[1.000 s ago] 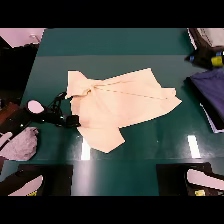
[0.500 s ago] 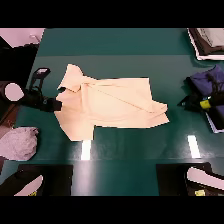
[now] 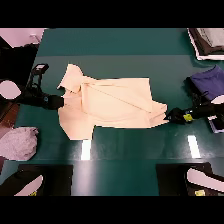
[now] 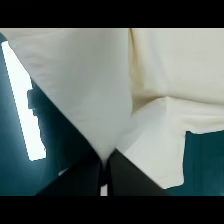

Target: Fold the shirts.

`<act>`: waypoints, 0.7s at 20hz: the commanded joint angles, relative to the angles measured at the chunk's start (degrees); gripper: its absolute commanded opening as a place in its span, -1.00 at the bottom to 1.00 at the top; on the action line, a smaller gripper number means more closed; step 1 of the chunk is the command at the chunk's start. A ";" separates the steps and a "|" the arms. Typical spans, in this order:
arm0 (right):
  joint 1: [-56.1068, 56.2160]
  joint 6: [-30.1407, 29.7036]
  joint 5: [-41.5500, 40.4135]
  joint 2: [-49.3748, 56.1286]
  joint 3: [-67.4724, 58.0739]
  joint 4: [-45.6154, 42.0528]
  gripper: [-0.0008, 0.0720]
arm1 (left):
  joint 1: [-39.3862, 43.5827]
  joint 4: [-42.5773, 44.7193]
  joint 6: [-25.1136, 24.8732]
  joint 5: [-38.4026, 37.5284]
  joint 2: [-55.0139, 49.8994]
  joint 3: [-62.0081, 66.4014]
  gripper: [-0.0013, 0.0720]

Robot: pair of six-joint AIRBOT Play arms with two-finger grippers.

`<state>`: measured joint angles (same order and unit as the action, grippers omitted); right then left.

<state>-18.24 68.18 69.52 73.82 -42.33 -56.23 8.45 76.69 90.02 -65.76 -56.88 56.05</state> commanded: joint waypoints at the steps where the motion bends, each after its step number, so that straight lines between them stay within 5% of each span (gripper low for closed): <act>1: 3.67 -0.31 -2.75 0.13 0.94 -0.70 0.20 | -0.04 -1.57 0.07 -0.90 0.04 0.07 -0.89; 2: 4.57 -0.31 -2.89 0.13 0.94 -0.76 0.07 | -0.02 -2.71 0.07 -0.81 0.04 0.07 -0.89; 4: 5.75 -0.33 -3.52 0.02 0.87 -0.70 -0.84 | -0.04 -5.79 0.07 -0.63 0.04 0.09 -0.89; 5: 6.01 -0.33 -3.93 -0.59 0.76 -0.59 -0.93 | -0.04 -7.34 0.07 -0.09 0.04 0.15 -0.89; 9: 6.10 -0.24 -3.89 -8.13 -5.95 -0.31 -0.94 | -0.04 -9.88 0.07 1.42 0.07 7.85 -0.89; 14: 6.12 3.54 -7.91 -19.65 -27.04 -0.28 -0.94 | -0.04 -9.40 -0.68 1.42 0.28 37.20 -0.89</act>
<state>-12.19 69.60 64.64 59.99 -58.98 -56.73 8.40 67.59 90.02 -64.73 -56.71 78.85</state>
